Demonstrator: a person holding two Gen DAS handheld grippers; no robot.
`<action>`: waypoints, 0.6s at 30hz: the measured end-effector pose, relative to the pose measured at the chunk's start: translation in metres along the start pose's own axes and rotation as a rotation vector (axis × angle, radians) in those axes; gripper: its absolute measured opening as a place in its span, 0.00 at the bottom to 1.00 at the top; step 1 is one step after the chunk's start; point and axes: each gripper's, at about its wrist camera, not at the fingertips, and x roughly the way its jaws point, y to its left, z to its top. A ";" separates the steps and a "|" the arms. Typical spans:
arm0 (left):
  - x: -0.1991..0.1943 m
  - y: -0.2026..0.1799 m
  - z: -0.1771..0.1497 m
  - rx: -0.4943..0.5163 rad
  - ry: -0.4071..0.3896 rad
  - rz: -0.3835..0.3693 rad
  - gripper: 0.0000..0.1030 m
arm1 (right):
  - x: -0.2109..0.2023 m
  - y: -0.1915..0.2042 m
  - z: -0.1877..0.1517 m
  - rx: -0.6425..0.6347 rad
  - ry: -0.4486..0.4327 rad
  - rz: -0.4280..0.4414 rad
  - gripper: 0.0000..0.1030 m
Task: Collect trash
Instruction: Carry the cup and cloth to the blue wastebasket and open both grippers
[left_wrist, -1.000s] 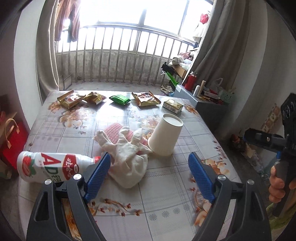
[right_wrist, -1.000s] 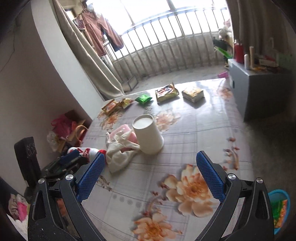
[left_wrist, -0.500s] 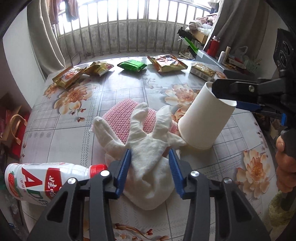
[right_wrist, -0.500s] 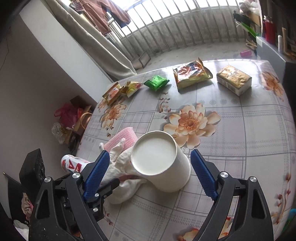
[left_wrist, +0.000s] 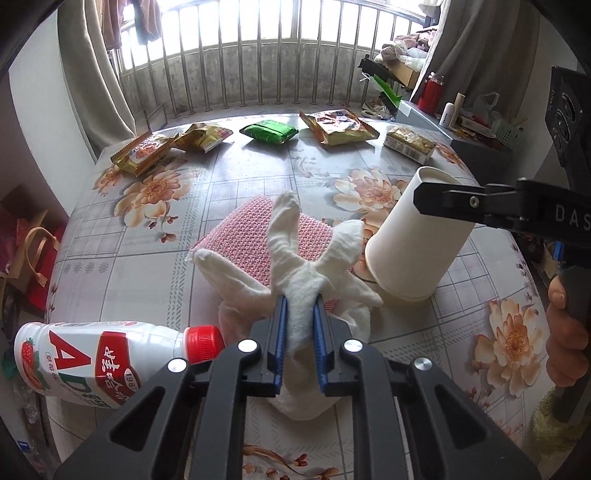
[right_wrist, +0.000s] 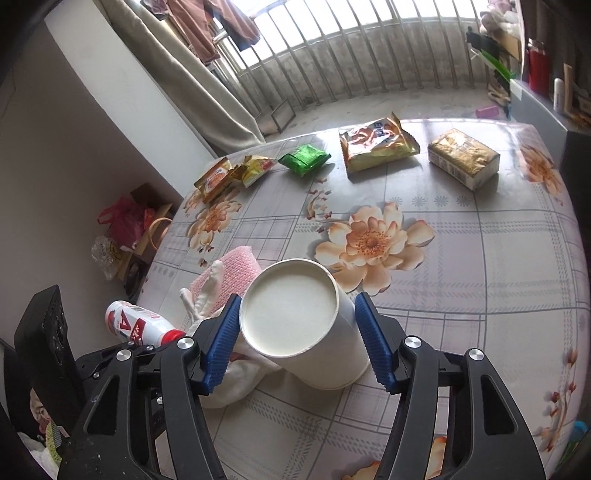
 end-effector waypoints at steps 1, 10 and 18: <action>-0.002 0.000 0.000 -0.002 -0.003 -0.002 0.11 | -0.002 0.000 0.000 0.003 -0.006 0.000 0.57; -0.038 -0.001 0.001 -0.017 -0.063 -0.036 0.11 | -0.035 -0.004 -0.001 0.018 -0.067 0.008 0.57; -0.077 -0.006 -0.002 -0.037 -0.121 -0.101 0.11 | -0.081 -0.010 -0.019 0.053 -0.123 0.017 0.57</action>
